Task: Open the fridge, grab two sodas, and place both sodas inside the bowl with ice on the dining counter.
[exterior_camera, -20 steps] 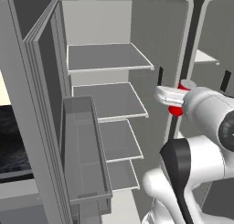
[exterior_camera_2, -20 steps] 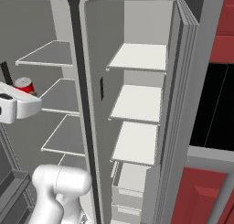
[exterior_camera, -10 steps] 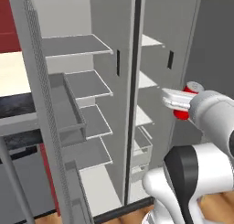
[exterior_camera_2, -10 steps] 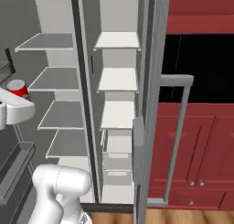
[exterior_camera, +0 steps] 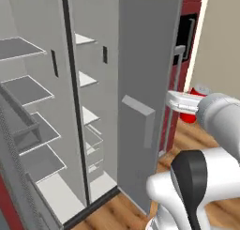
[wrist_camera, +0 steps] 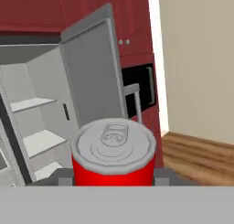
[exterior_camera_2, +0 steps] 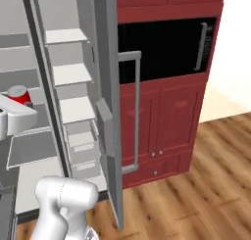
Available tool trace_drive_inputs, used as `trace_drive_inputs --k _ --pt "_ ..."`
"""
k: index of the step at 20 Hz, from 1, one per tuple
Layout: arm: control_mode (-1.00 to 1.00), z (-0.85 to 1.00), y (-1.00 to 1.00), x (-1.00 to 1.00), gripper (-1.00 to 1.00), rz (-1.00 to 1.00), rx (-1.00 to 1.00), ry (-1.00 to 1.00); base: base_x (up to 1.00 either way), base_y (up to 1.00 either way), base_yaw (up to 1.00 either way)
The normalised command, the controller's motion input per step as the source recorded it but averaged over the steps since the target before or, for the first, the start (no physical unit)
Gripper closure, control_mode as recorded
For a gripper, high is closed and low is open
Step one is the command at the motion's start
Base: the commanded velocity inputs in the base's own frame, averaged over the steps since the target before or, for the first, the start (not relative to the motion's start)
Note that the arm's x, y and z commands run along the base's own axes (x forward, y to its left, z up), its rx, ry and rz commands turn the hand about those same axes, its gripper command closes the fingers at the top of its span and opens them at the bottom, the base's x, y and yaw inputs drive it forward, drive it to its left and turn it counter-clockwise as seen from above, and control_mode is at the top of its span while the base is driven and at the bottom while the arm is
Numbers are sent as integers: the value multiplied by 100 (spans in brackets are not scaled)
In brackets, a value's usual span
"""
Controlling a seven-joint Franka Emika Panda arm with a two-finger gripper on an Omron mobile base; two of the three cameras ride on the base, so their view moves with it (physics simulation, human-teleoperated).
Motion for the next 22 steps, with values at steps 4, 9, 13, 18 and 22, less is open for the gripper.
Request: trace_drive_inputs --k 4,9,13,18,22 --pt "100 0 0 0 100 0 0 0 -46 -3 -61" --pt "100 0 0 0 100 0 0 0 -32 -26 -58" --pt "100 0 0 0 100 0 0 0 -3 -42 -62" --pt "100 0 0 0 100 0 0 0 11 -59 -60" --pt "100 0 0 0 100 0 0 0 32 -67 -54"
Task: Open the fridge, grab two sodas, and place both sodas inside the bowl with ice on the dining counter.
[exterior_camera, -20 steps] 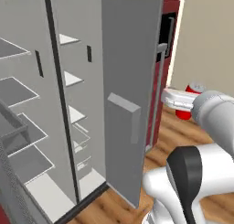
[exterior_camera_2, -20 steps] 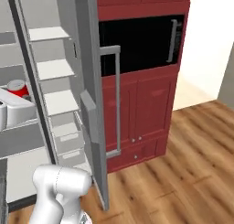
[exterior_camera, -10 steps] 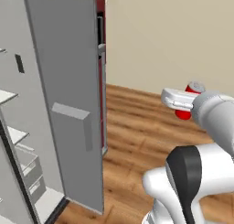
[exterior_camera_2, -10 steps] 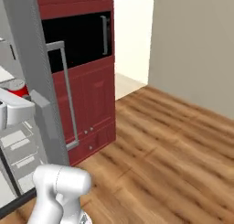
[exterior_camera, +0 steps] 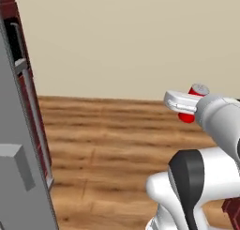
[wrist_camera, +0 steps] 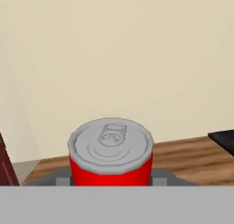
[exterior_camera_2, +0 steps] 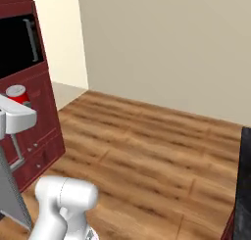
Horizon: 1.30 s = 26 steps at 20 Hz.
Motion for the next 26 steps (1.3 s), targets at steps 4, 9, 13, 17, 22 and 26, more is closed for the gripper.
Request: trace_drive_inputs --k 4,9,13,17,22,26 --pt "100 0 0 0 100 0 0 0 46 -56 -52" --pt "100 0 0 0 100 0 0 0 54 -17 -54" --pt "100 0 0 0 100 0 0 0 52 3 -58" --pt "100 0 0 0 100 0 0 0 49 19 -59" --pt "100 0 0 0 100 0 0 0 57 35 -57" --pt "100 0 0 0 100 0 0 0 61 52 -53"
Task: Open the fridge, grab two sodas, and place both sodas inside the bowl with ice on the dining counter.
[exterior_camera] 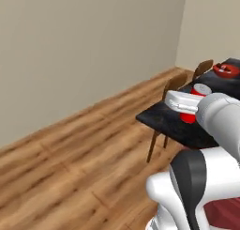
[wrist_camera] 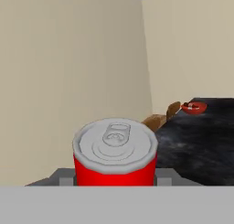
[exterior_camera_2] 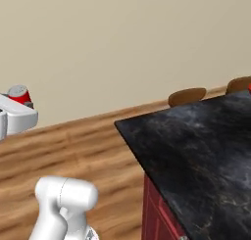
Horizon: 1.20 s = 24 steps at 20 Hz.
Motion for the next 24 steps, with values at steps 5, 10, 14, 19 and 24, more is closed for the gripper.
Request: trace_drive_inputs --k 5,10,14,19,24 --pt "100 0 0 0 100 0 0 0 47 78 -43" --pt "100 0 0 0 100 0 0 0 49 90 -36" --pt "100 0 0 0 100 0 0 0 50 93 -35" --pt "100 0 0 0 100 0 0 0 52 85 -37" --pt "100 0 0 0 100 0 0 0 49 80 -40"
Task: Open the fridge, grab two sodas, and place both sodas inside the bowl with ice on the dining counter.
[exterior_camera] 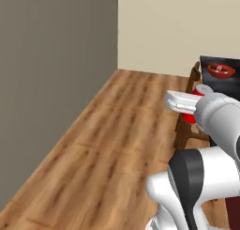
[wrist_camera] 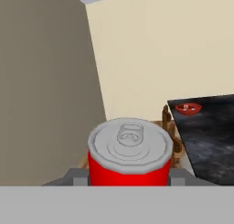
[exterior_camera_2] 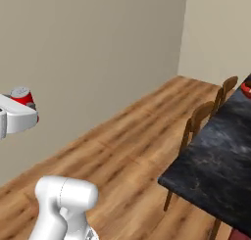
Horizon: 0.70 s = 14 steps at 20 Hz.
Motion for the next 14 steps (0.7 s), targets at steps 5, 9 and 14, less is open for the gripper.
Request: trace_drive_inputs --k 5,9,14 --pt "100 0 0 0 100 0 0 0 45 74 -42" --pt "100 0 0 0 100 0 0 0 34 41 -52" --pt "100 0 0 0 100 0 0 0 30 29 -61"
